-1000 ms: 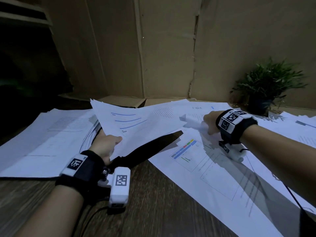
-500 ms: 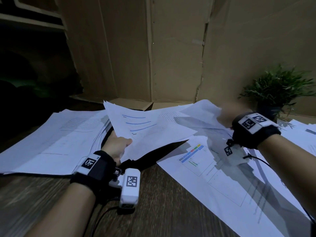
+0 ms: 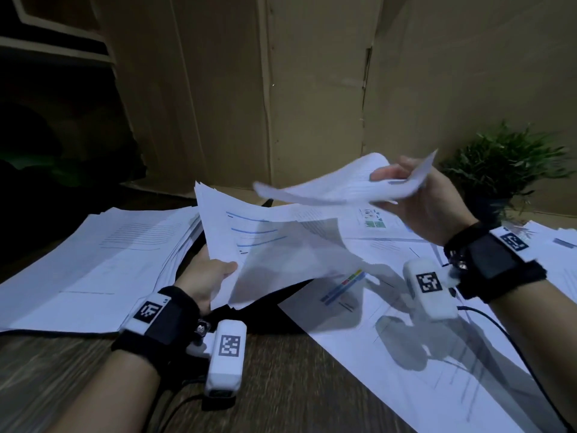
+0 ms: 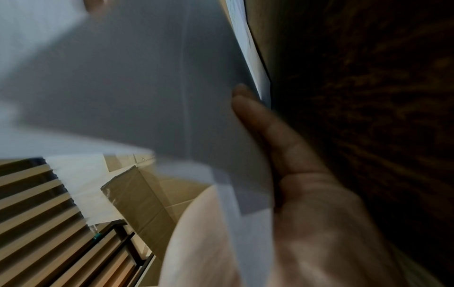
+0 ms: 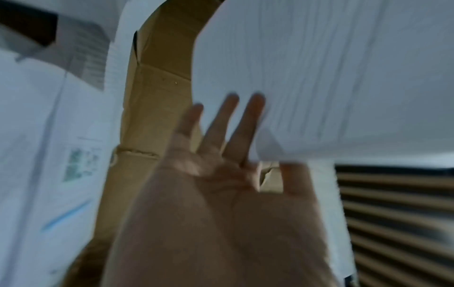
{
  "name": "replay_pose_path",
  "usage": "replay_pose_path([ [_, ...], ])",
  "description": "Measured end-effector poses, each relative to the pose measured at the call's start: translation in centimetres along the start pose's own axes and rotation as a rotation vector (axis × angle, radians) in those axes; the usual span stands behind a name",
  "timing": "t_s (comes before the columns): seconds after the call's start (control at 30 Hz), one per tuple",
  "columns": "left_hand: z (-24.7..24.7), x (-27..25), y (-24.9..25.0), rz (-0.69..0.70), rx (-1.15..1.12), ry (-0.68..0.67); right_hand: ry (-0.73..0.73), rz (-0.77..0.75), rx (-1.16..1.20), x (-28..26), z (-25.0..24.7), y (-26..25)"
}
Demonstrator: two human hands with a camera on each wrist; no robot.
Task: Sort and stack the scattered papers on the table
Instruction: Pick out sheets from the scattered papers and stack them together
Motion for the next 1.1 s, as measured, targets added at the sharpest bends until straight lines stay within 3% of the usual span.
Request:
replay_pose_path([
  [0.03, 0.1, -0.2, 0.1, 0.006, 0.003, -0.002, -0.045, 0.038, -0.036, -0.1, 0.2, 0.4],
  [0.1, 0.4, -0.5, 0.6, 0.025, 0.028, -0.013, -0.129, 0.153, -0.359, -0.4, 0.2, 2.0],
  [0.17, 1.0, -0.9, 0.8, 0.020, 0.034, -0.056, -0.117, 0.213, -0.664, -0.4, -0.8, 3.7],
  [0.3, 2.3, -1.8, 1.3, 0.035, 0.027, -0.135, -0.109, 0.263, -0.944, -0.6, -1.8, 5.5],
  [0.7, 2.8, -2.2, 1.7, 0.070, 0.023, -0.178, -0.111, 0.225, -0.948, -0.3, -1.7, 6.1],
  [0.93, 2.9, -1.8, 1.2, 0.027, 0.070, -0.166, -0.157, 0.303, -0.881, -0.8, -0.5, 8.2],
  [1.1, 3.5, -1.8, 0.6, 0.026, 0.152, -0.210, -0.332, 0.259, -1.078, -1.9, 2.4, 9.1],
])
Point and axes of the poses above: each hand's wrist, its own x-axis towards the middle knuckle, its own z-axis out of the palm, y = z × x, the point moved 8 cm from there along x, towards the middle knuckle, and after that the axes turned 5 degrees about y, right-handed, at the moved point
